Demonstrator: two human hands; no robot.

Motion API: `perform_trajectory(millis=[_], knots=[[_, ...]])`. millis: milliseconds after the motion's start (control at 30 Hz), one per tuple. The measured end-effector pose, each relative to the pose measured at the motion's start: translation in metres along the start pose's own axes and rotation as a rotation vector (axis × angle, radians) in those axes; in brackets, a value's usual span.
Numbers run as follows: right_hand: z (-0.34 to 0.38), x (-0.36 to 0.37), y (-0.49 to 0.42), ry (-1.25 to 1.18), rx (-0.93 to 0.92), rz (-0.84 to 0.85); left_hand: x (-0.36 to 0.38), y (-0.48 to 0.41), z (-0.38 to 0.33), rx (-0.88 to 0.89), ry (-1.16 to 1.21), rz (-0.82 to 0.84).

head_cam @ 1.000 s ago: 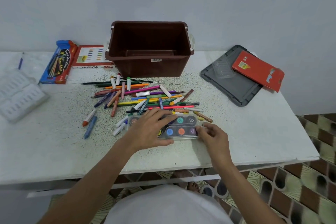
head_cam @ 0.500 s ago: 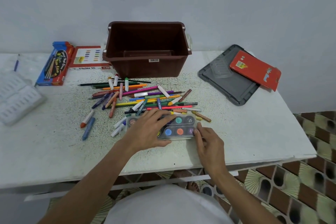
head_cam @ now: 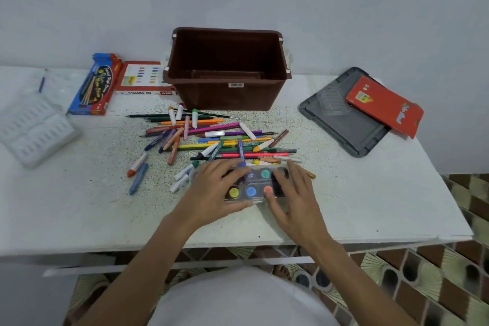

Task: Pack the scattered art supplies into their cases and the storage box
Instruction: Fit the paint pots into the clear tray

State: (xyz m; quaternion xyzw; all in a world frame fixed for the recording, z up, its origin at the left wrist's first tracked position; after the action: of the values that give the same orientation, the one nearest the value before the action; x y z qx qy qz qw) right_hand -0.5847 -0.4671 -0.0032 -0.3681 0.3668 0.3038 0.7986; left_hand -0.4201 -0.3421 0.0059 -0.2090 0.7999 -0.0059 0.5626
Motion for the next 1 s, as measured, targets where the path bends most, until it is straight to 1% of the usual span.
perform_trajectory(millis=[100, 167, 200, 300, 333, 400, 567, 633, 767, 900, 1000], knots=[[0.0, 0.004, -0.004, 0.072, -0.137, 0.086, -0.015, 0.024, 0.017, -0.176, 0.054, -0.164], [0.002, 0.005, -0.007, 0.117, -0.207, 0.114, -0.023, 0.042, 0.028, -0.339, 0.094, -0.291], [0.002, 0.006, -0.009, 0.129, -0.227, 0.123, -0.025, 0.05, 0.032, -0.442, 0.153, -0.326], [0.002, 0.005, -0.012, 0.149, -0.235, 0.136, -0.025, 0.069, 0.04, -0.727, 0.406, -0.337], [0.002, 0.005, -0.013, 0.15, -0.234, 0.136, -0.024, 0.071, 0.04, -0.787, 0.459, -0.334], [0.003, 0.003, -0.015, 0.149, -0.232, 0.138, -0.022, 0.072, 0.039, -0.852, 0.545, -0.358], [0.004, 0.002, -0.017, 0.149, -0.2, 0.154, -0.018, 0.067, 0.026, -0.924, 0.612, -0.423], [0.004, 0.002, -0.017, 0.144, -0.19, 0.16, -0.017, 0.067, 0.023, -0.921, 0.586, -0.439], [0.006, 0.003, -0.018, 0.138, -0.179, 0.164, -0.016, 0.068, 0.018, -0.853, 0.483, -0.439], [0.007, 0.003, -0.018, 0.146, -0.183, 0.186, -0.012, 0.068, 0.01, -0.735, 0.303, -0.445], [0.008, 0.001, -0.019, 0.163, -0.192, 0.188, -0.013, 0.068, 0.011, -0.723, 0.259, -0.428]])
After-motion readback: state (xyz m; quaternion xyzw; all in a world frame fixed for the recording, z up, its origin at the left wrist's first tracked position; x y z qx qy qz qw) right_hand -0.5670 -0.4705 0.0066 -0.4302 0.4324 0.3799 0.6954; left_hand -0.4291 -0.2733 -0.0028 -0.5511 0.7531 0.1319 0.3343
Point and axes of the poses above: each hand's wrist, its own y-axis away from the middle knuckle, its own x-axis out of the palm, z = x × y, the point moved 4 cm from there along -y, towards the middle knuckle, and after that the axes turned 4 degrees about -z, right-handed, at the moved point
